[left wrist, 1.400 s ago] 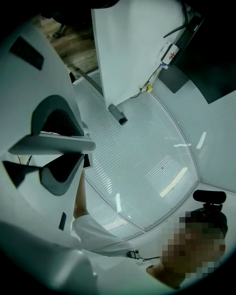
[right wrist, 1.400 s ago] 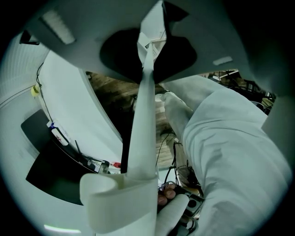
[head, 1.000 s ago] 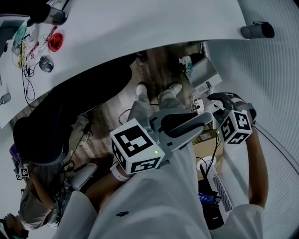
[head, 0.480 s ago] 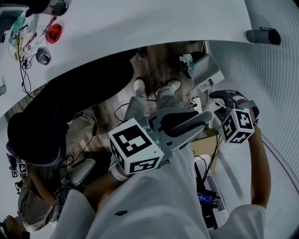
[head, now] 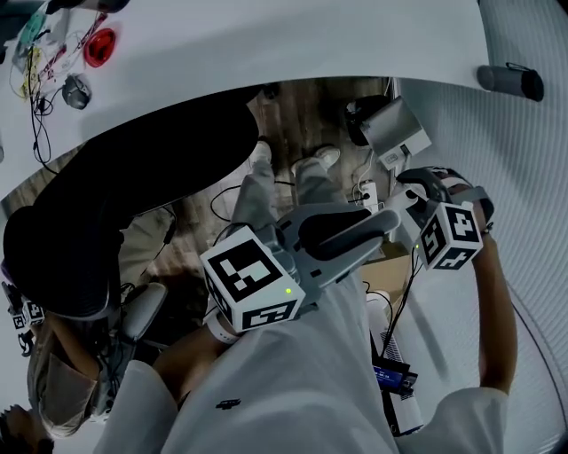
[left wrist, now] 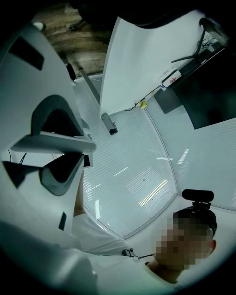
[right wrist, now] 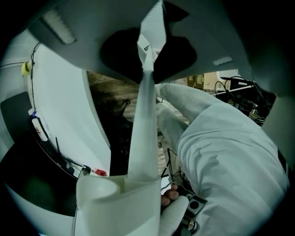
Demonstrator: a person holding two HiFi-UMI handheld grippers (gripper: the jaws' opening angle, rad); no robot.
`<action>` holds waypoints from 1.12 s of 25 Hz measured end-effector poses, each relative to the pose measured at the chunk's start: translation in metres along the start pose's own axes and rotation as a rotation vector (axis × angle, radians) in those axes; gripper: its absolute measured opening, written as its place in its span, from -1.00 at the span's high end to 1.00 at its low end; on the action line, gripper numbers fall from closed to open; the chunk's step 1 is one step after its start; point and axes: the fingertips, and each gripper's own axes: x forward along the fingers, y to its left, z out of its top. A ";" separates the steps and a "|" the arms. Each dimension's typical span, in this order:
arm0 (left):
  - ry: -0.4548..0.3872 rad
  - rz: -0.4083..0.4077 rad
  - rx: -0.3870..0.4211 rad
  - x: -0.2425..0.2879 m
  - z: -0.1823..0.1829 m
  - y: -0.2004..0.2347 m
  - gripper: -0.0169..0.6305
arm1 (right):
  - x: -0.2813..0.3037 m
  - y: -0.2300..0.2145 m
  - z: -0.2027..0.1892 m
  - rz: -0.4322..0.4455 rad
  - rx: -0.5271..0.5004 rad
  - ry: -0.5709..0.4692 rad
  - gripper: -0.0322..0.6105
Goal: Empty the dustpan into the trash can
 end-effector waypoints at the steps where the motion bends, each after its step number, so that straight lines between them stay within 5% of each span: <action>1: -0.005 0.003 0.002 -0.002 0.001 0.002 0.56 | 0.001 -0.001 0.001 0.005 -0.003 0.004 0.62; 12: -0.053 0.017 -0.035 -0.026 0.003 0.016 0.56 | 0.012 -0.005 0.021 0.053 -0.047 0.025 0.62; 28: -0.005 -0.018 0.017 -0.036 0.003 -0.001 0.56 | 0.000 0.006 0.032 0.019 0.000 0.026 0.62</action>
